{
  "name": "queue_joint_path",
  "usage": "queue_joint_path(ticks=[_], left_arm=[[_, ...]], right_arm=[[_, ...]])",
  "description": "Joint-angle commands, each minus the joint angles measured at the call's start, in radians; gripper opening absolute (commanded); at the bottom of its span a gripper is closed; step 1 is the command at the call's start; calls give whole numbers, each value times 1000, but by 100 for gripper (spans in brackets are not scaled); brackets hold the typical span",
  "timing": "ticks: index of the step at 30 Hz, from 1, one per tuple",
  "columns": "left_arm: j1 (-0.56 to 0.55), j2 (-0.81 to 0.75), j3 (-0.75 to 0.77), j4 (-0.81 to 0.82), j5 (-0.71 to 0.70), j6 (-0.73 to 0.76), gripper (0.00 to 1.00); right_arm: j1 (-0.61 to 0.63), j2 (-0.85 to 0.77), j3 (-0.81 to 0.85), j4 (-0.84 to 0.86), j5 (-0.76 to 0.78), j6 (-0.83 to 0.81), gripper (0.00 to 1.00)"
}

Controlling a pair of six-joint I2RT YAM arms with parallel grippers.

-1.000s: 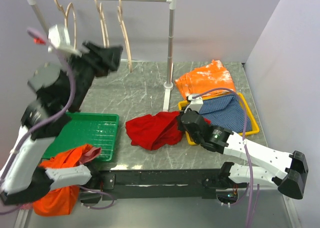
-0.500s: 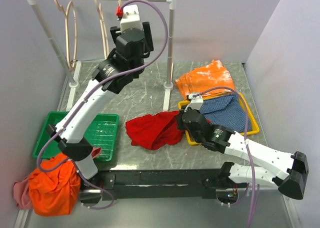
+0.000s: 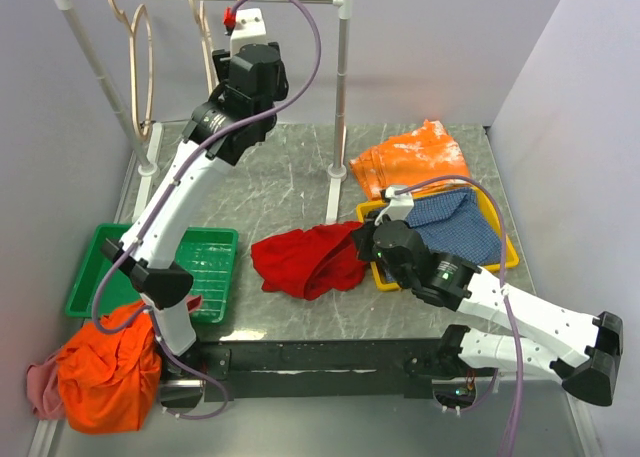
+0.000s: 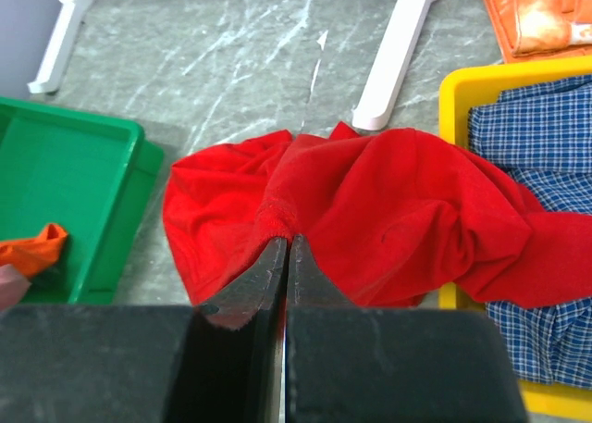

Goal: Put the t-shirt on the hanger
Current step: Pick up the hanger from the clothesline.

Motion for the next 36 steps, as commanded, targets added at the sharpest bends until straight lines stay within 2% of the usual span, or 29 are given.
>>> queue_joint_path(ticks=[1, 7, 8, 9, 14, 17, 19, 21, 29, 36], left_arm=[[37, 0, 2, -55, 102, -53, 64], [38, -13, -21, -55, 93, -39, 44], [38, -13, -21, -56, 90, -36, 35], [38, -10, -21, -56, 82, -35, 31], [38, -22, -41, -29, 49, -8, 16], [38, -30, -34, -13, 36, 7, 10], [38, -40, -29, -3, 24, 19, 9], [37, -60, -25, 11, 16, 34, 2], [37, -200, -144, 141, 72, 90, 1], [35, -338, -285, 131, 202, 73, 1]], right_arm=[[-5, -29, 21, 14, -4, 15, 0], [-5, -14, 31, 20, -7, 10, 0], [-5, -11, 31, 19, -8, 8, 0], [-5, -12, 32, 17, -5, 8, 0], [-5, -26, 37, 14, -7, 5, 0], [-5, -27, 44, 7, -5, 2, 0], [-5, -29, 46, 6, -5, 1, 0], [-5, -27, 46, 8, -2, -2, 0], [-5, -15, 67, 13, 10, -18, 0], [-5, -4, 74, 13, 19, -24, 0]])
